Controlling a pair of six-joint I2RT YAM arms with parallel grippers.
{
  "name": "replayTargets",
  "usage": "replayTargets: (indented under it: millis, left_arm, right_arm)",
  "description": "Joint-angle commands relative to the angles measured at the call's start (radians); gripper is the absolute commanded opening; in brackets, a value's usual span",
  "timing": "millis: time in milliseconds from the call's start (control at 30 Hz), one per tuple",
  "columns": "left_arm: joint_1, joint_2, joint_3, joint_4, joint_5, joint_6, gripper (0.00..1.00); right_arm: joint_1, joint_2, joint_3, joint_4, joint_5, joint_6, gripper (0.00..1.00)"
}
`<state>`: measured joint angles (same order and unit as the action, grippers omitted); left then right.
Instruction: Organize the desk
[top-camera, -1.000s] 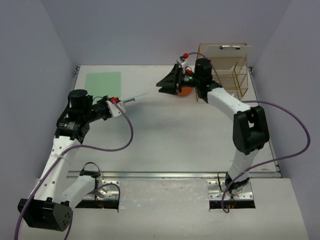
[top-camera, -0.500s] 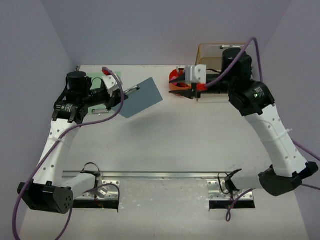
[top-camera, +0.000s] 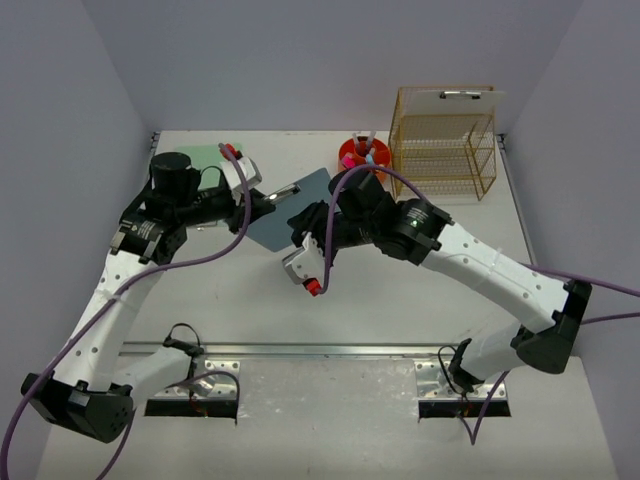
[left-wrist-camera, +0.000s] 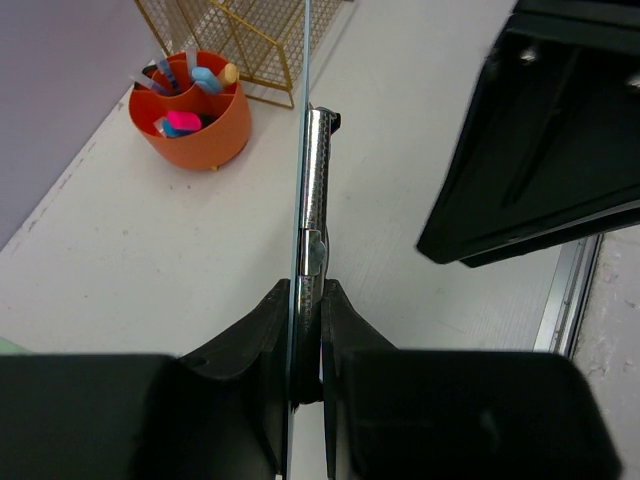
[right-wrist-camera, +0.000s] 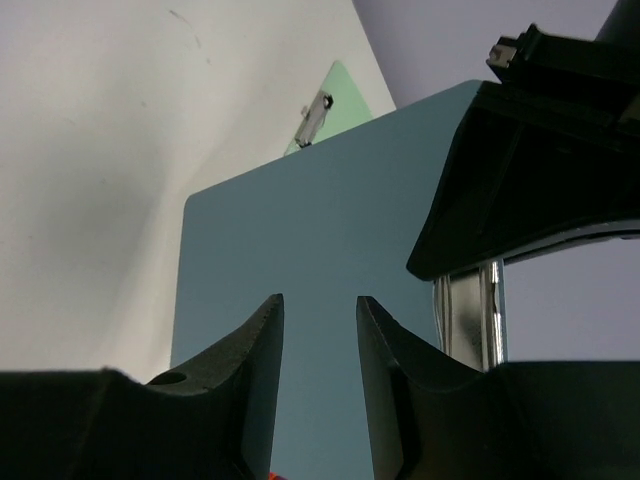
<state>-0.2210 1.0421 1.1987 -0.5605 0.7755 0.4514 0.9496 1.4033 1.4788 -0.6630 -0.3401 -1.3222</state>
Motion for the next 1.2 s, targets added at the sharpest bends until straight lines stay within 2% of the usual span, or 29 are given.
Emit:
replayTargets:
  millis: [0, 333, 767, 1167]
  left_arm:
    - [-0.05, -0.047, -0.018, 0.087, -0.066, 0.046, 0.0]
    - [-0.077, -0.032, -0.056, 0.123, -0.114, 0.054, 0.0]
    - [-0.128, -0.04, -0.054, 0.118, -0.178, 0.116, 0.0]
    - [-0.178, -0.07, -0.072, 0.133, -0.234, 0.148, 0.0]
  right_arm:
    - [0.027, 0.044, 0.077, 0.124, 0.138, -0.045, 0.37]
    - [0.083, -0.048, -0.137, 0.339, 0.234, -0.193, 0.39]
    - [0.083, -0.035, -0.134, 0.347, 0.269, -0.205, 0.47]
    - [0.081, 0.031, -0.141, 0.459, 0.316, -0.219, 0.46]
